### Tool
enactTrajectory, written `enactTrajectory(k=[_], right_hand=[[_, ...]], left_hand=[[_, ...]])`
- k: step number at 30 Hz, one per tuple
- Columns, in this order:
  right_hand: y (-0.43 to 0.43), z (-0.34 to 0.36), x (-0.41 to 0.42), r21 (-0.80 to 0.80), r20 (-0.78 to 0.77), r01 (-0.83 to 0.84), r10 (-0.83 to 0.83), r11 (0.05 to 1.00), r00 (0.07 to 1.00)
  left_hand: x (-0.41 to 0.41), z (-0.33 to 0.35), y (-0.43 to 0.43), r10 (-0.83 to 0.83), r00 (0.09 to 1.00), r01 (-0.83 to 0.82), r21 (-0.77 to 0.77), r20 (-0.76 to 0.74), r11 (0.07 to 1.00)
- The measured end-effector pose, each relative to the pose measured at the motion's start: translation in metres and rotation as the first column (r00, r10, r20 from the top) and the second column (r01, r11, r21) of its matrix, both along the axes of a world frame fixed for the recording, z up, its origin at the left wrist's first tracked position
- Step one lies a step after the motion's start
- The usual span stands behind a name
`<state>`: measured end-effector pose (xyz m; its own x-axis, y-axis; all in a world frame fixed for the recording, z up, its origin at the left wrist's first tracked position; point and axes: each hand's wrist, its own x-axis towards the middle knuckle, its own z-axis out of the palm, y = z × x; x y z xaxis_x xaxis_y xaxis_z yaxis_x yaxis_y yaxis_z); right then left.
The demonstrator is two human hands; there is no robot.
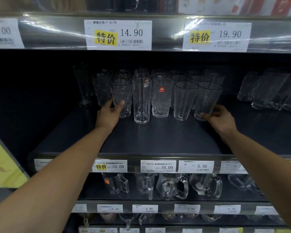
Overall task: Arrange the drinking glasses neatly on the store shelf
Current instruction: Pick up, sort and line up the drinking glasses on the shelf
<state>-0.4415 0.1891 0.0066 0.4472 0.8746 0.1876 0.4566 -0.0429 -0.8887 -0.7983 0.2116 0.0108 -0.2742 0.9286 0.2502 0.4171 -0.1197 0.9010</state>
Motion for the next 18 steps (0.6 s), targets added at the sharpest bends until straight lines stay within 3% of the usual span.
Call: enactTrajectory(k=[18], right_hand=[[0.0036,-0.0039,0.0040,-0.001,0.053,-0.002,0.002,1.000,0.999]], left_hand=[[0.0044,0.0054,-0.0074,0.011,0.999,-0.011,-0.010,0.030,1.000]])
